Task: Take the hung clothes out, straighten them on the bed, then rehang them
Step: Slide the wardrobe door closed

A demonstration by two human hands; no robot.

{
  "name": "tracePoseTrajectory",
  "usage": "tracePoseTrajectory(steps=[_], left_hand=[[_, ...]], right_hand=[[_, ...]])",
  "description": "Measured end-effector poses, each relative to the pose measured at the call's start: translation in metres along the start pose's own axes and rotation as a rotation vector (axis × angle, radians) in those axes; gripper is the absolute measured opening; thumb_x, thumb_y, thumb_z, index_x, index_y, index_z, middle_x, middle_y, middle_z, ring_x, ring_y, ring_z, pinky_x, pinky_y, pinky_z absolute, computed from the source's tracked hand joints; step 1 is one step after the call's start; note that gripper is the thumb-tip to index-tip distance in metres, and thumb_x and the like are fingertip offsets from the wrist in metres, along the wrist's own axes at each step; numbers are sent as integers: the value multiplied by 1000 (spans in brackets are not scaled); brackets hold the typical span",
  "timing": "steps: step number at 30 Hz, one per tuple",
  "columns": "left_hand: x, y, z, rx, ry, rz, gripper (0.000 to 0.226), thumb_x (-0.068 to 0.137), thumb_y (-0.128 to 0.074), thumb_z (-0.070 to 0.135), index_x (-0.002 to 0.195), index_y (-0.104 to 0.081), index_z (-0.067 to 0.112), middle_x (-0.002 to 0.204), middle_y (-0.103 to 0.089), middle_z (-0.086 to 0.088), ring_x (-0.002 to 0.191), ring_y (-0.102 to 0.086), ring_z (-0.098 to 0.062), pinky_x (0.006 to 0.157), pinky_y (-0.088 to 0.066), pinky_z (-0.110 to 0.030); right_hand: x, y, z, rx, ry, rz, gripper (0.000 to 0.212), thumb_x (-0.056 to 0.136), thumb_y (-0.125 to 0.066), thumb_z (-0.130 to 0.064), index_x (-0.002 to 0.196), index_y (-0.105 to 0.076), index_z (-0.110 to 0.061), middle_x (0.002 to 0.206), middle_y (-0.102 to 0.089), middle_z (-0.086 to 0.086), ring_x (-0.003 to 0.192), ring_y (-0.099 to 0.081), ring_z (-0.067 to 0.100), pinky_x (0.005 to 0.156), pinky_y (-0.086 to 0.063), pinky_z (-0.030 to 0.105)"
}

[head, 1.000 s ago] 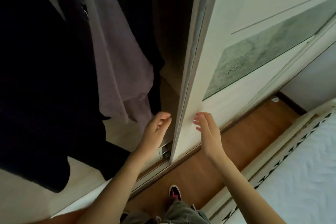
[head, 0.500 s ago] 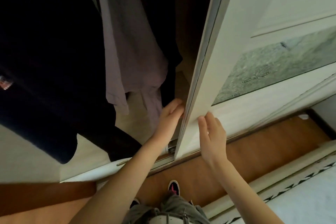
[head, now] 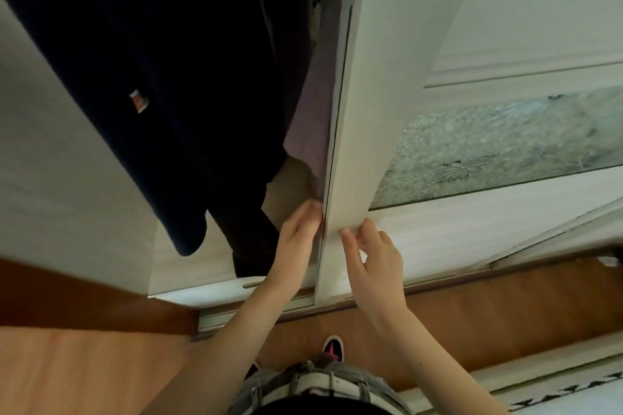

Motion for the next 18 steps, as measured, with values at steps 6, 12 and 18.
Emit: tracePoseTrajectory(steps=[6, 12, 18], left_hand=[[-27, 82, 10, 7, -8, 138, 39, 102, -43, 20, 89, -72, 41, 97, -73, 15, 99, -66, -1, 86, -48, -19], [-69, 181, 31, 108, -132, 381, 23, 100, -48, 19, 113, -65, 12, 107, -71, -2, 105, -66, -13, 89, -51, -22], [-160, 313, 58, 277, -263, 962, 15, 96, -56, 17, 111, -58, 17, 105, -63, 7, 101, -61, -8, 87, -46, -20]], right_hand=[[-18, -57, -59, -15, 136, -106, 34, 98, -38, -47, 91, -55, -19, 85, -64, 0, 82, -63, 18, 67, -51, 36], [-35, -117, -119, -96, 343, -170, 28, 96, -48, -32, 89, -61, -9, 78, -66, 6, 70, -66, 25, 55, -51, 36], [-51, -178, -169, -194, 490, -239, 23, 95, -52, -20, 84, -62, -3, 73, -64, 12, 54, -61, 31, 44, -43, 34]])
Point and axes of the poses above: each hand's wrist, its own x-axis towards the middle knuckle, its own y-axis out of the back of the hand, z = x × y, the point moved 8 cm from there along x, towards the middle knuckle
